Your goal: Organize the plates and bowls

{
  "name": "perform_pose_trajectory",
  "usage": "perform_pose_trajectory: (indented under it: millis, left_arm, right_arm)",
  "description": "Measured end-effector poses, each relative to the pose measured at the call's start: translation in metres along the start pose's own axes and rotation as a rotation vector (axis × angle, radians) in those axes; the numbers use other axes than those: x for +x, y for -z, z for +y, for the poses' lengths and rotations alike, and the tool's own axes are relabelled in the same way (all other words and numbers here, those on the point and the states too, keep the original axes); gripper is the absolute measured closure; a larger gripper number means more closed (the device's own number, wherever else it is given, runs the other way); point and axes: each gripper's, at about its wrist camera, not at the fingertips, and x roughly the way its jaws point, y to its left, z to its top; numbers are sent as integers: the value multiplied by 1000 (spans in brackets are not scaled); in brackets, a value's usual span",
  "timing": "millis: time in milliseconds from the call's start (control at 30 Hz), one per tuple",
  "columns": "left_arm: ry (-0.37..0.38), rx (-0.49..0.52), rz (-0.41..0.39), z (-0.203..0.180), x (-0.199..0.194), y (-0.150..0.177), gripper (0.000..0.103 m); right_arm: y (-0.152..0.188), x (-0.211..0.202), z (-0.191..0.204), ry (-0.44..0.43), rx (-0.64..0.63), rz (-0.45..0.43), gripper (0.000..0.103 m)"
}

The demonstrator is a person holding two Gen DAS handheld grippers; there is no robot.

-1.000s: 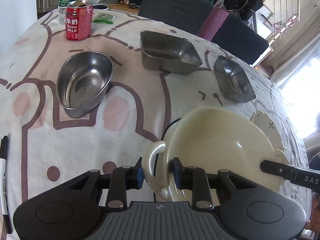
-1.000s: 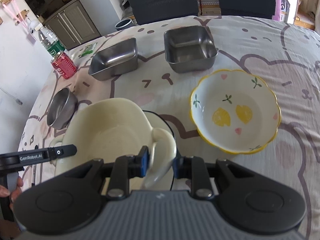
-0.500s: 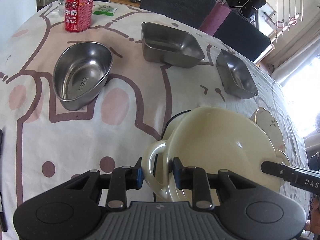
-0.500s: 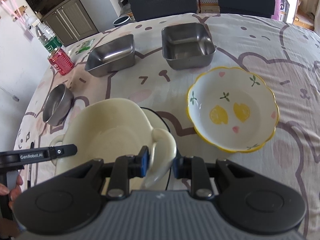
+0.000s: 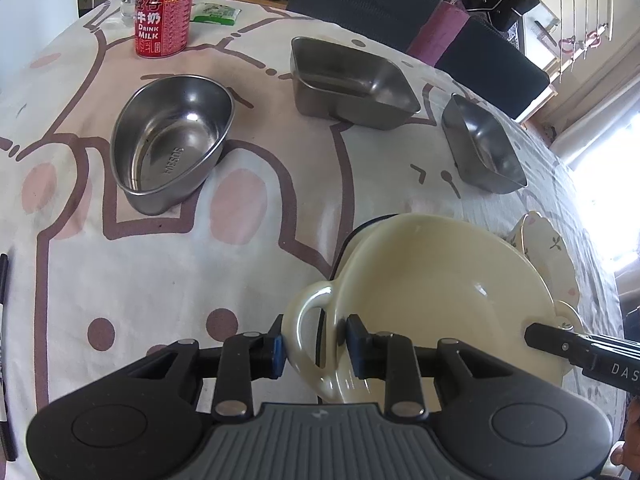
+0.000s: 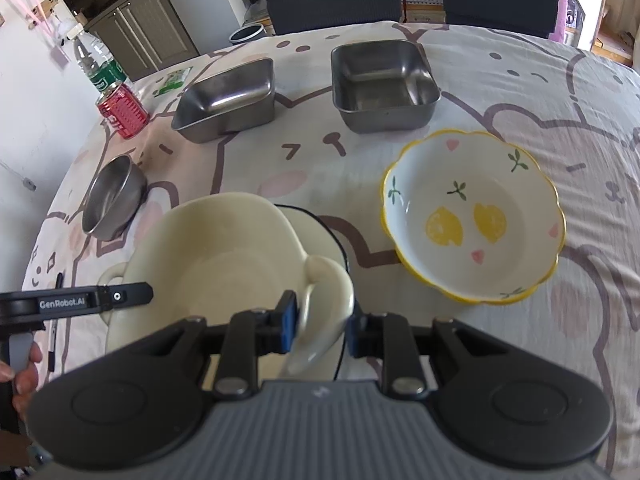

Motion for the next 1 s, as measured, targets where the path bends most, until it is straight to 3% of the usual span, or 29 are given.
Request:
perform_pose_trajectory:
  millis: [433, 667, 1000]
  left_arm:
    - [11, 7, -9, 2, 2, 0, 71]
    - [8, 23, -13, 2, 0, 0, 71]
    - [11, 21, -5, 4, 0, 1, 71]
  right_arm:
    - [0, 0, 4, 13, -35, -6, 73]
    - [1, 3, -5, -29, 51, 36, 74]
    - [2, 3, 0, -15, 37, 32, 74]
